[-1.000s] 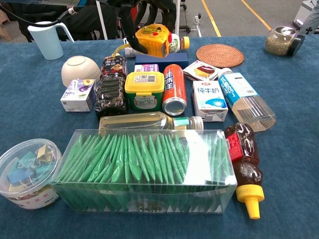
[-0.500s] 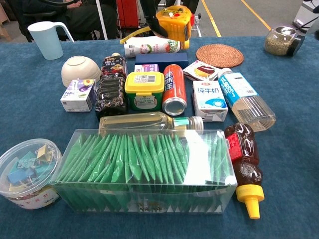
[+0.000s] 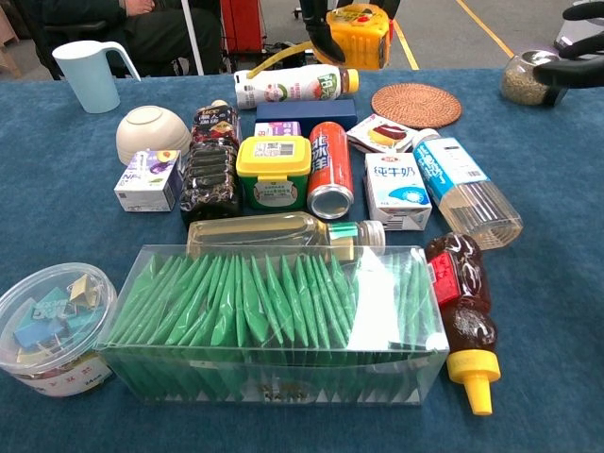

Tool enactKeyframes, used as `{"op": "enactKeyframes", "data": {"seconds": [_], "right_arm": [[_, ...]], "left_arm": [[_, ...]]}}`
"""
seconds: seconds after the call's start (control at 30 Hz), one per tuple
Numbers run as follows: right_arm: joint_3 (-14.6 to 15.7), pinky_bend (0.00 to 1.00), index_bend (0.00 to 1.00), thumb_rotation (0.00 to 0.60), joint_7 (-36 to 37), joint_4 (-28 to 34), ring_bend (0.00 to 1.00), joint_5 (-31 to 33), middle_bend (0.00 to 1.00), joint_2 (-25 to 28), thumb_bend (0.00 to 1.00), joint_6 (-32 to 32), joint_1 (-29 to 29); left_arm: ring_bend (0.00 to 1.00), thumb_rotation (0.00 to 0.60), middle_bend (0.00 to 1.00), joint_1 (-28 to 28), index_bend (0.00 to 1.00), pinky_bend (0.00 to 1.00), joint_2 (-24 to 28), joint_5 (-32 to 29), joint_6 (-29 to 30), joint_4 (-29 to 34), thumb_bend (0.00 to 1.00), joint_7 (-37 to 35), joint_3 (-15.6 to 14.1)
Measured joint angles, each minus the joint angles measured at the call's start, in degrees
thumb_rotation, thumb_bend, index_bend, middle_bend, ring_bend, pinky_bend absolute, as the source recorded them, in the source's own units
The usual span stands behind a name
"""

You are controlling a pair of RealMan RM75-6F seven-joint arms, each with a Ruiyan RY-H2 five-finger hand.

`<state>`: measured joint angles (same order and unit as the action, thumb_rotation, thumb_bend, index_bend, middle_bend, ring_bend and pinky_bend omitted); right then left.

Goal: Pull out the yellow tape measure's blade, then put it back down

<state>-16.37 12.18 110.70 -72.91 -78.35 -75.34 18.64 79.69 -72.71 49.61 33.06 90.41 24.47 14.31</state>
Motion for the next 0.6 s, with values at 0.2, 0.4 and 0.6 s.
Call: {"op": "enactKeyframes", "data": {"seconds": [0.2,0.4,0.6], "right_arm": [[-1.5,0.15,0.00,0.600,-5.2,-0.6,0.06,4.1,0.00,-2.7,0.20,-0.6,1.4],[-3.0,0.15,0.00,0.600,-10.9,-0.6,0.04,8.2,0.00,-5.3,0.20,-1.8,2.9],[-4.5,0.14,0.00,0.600,-13.4,-0.4,0.03,9.9,0.00,-7.4,0.18,-3.2,4.0]], "left_arm": [[0.40,0.600,0.41,4.4,0.54,0.48,-1.2,-6.6,0.8,-0.6,0.26,3.3,-1.5],[0.40,0.600,0.41,7.9,0.54,0.48,-2.8,-11.3,1.8,-1.8,0.26,5.6,-2.9],[0.41,0.600,0.42,10.8,0.55,0.49,-4.4,-16.2,3.5,-2.5,0.26,8.4,-4.5]]}}
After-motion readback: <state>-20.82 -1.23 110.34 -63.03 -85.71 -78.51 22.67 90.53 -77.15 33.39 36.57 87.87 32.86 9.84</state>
